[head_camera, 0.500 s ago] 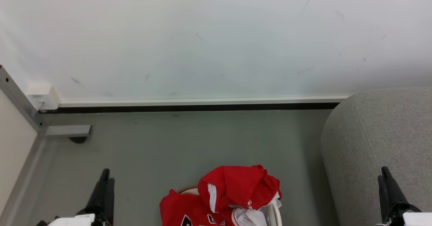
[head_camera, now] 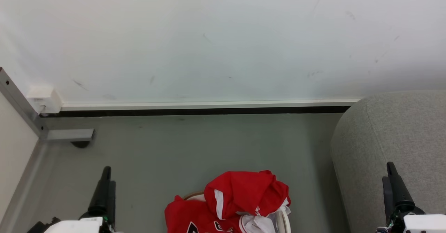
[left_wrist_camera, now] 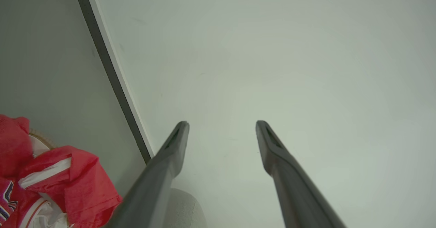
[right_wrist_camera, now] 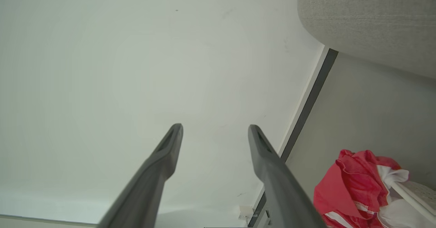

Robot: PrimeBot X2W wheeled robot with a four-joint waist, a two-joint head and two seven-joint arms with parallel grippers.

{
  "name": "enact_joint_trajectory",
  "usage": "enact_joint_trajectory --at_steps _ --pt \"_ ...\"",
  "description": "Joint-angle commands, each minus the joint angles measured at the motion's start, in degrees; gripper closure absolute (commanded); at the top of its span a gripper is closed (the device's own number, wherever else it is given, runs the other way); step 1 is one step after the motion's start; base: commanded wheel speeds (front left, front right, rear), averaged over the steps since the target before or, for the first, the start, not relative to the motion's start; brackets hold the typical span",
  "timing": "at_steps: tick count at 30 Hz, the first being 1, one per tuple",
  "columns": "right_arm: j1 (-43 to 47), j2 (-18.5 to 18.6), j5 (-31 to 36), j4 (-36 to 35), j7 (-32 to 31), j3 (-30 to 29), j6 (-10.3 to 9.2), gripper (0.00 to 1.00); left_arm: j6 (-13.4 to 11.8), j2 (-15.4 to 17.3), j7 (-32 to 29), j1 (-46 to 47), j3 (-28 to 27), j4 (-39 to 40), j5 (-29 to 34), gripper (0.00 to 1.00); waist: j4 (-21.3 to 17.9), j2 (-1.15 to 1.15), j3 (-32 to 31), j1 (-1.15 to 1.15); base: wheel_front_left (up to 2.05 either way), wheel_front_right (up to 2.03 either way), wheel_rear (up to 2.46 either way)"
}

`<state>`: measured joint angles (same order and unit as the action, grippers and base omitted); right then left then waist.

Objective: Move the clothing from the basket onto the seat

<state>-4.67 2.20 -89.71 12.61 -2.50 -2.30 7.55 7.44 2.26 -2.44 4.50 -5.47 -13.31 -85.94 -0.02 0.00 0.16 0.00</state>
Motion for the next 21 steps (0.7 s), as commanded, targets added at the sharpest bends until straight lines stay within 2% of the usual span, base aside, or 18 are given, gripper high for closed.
enact_joint_trajectory --at_steps 1,14,21 --pt "-1.5 0.6 1.9 -1.6 0.7 0.6 -0.01 0.0 0.0 0.4 0.7 1.1 0.0 1.6 2.9 0.0 -0.1 0.0 -0.1 0.0 0.0 0.0 0.0" --pt "-1.6 1.1 15.9 -2.5 3.8 3.4 -0.03 0.0 0.0 0.4 3.8 0.3 0.5 3.9 18.9 0.0 -0.5 0.0 -0.3 0.0 0.0 0.0 0.0" --pt "-1.9 1.7 23.6 -2.5 5.1 5.6 -0.03 0.0 -0.8 0.5 5.1 -0.1 1.4 4.2 27.6 0.0 -0.7 0.0 -0.2 0.0 0.0 0.0 0.0"
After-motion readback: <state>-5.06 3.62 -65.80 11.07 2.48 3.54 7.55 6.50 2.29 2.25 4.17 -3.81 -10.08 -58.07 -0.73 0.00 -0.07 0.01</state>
